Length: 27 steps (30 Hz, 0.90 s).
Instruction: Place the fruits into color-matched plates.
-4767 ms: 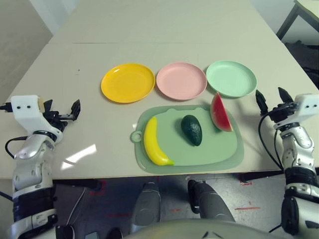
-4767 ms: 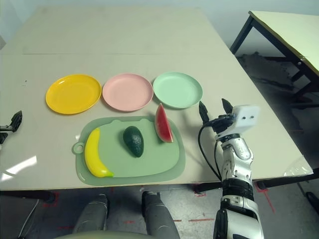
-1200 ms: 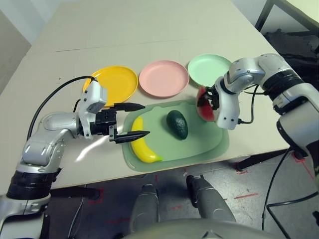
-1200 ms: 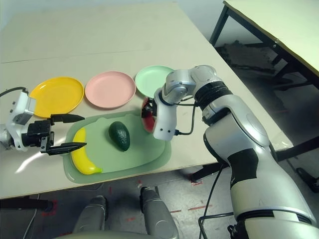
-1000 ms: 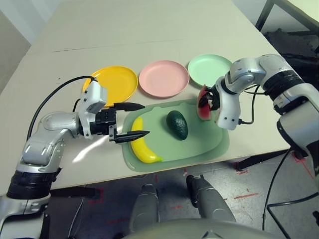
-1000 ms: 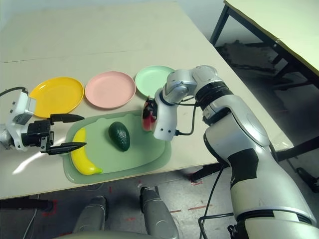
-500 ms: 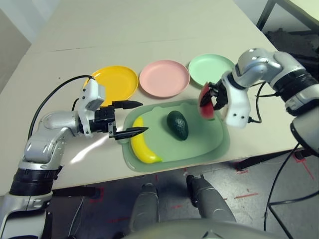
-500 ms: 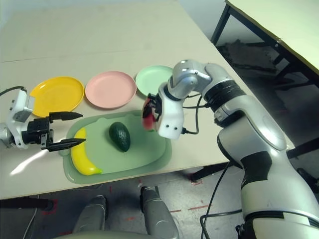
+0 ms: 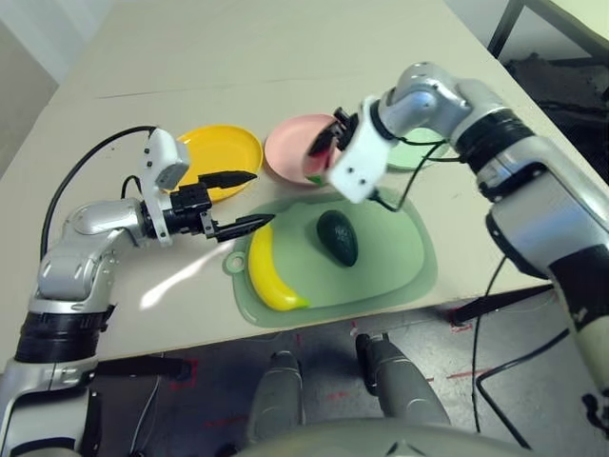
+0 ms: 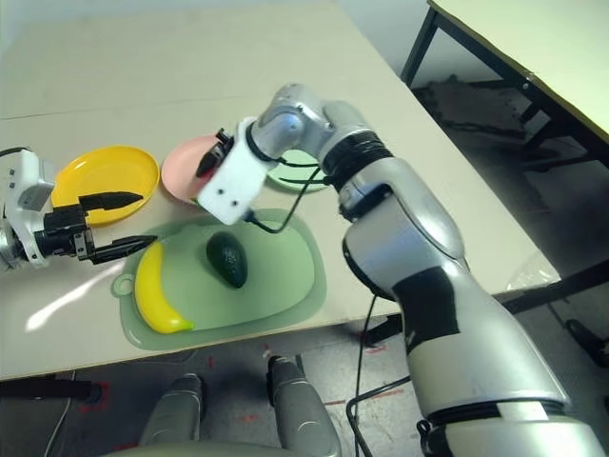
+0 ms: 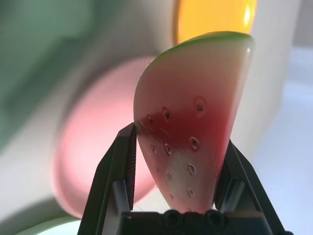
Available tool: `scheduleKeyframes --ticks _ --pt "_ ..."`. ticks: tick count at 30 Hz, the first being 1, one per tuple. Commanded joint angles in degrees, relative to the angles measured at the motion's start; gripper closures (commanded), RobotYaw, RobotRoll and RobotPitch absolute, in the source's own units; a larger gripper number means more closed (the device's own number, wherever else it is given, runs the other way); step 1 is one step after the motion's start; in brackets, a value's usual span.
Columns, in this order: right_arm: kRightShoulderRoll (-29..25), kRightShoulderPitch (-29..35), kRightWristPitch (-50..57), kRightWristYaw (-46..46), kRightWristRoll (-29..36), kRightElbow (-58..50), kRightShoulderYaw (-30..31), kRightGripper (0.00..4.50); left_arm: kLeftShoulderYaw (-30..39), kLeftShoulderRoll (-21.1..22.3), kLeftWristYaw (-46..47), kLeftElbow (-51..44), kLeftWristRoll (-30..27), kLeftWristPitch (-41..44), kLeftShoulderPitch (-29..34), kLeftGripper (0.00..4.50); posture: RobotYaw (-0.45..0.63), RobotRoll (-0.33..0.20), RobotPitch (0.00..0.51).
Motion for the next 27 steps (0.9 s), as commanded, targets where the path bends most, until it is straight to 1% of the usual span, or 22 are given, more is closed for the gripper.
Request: scheduleKeyframes --ticks 1,6,12,19,27 --pt "1.72 0.5 4.3 -5.68 -4.71 3.19 1.31 2.42 1.84 0.39 1.37 -2.67 -1.48 2.69 0.75 0.0 0.07 0.0 0.191" --pt "2.84 1.87 7.82 -8.22 -8.19 5.23 1.68 2.42 2.27 0.83 1.48 -3.74 -1.51 3.18 2.15 0.0 0.08 0.0 0.193" --pt "2.28 3.83 8.32 -9.76 -11.15 5.79 1.87 2.42 2.34 0.89 1.69 -4.15 -2.07 3.64 2.36 0.0 0.08 0.0 0.196" --pt "1.12 4.07 6.96 -9.28 -11.59 5.57 1.31 0.02 1.37 0.8 0.85 -2.75 -1.58 2.93 1.28 0.0 0.06 0.0 0.196" --pt "-1.01 1.78 3.07 -7.55 -11.36 4.52 0.96 0.02 0.03 0.33 -0.39 -1.24 -0.54 2.08 0.02 0.0 0.03 0.0 0.191"
